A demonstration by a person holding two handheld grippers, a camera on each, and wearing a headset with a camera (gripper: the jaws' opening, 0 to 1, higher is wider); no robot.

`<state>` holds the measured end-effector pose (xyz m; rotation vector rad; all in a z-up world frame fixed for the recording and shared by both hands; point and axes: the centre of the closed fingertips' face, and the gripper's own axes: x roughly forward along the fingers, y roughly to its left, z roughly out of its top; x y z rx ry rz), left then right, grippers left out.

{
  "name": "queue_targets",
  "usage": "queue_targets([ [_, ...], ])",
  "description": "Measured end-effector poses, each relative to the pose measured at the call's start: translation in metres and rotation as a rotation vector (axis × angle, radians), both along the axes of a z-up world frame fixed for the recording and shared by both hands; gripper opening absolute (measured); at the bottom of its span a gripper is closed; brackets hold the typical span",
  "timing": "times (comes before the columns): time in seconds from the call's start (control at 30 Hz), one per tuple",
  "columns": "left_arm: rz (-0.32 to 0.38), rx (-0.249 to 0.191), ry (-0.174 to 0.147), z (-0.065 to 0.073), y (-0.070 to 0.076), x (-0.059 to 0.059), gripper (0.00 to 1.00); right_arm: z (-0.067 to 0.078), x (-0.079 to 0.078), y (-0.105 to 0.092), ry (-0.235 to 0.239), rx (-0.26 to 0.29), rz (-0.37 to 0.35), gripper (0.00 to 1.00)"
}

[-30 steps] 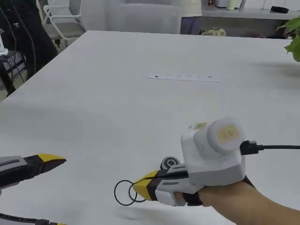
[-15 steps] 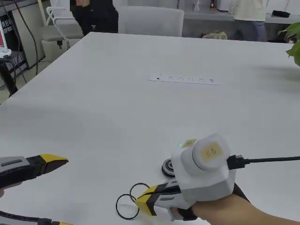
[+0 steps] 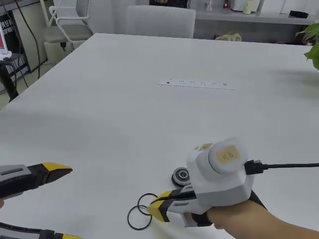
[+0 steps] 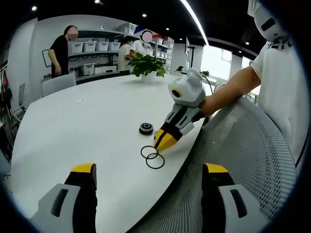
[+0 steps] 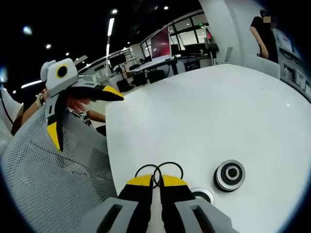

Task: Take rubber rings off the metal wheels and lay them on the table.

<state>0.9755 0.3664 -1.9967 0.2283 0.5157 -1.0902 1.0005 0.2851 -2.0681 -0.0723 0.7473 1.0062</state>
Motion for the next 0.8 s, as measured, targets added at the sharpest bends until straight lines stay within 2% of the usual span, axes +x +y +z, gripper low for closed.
queue_targets([
  [0.17, 0.003, -0.002, 0.0, 0.0, 0.0, 0.001, 0.87, 0.007, 0.008, -0.004, -0.003, 0.022, -0.031, 0.02],
  [0.4, 0.001, 0.0, 0.001, 0.0, 0.0, 0.001, 0.87, 0.025, 0.023, -0.013, -0.031, 0.077, -0.096, 0.03],
  [0.8, -0.003, 0.002, 0.005, -0.001, 0.0, 0.0, 0.87, 0.061, 0.055, -0.044, -0.088, 0.203, -0.251, 0.06],
])
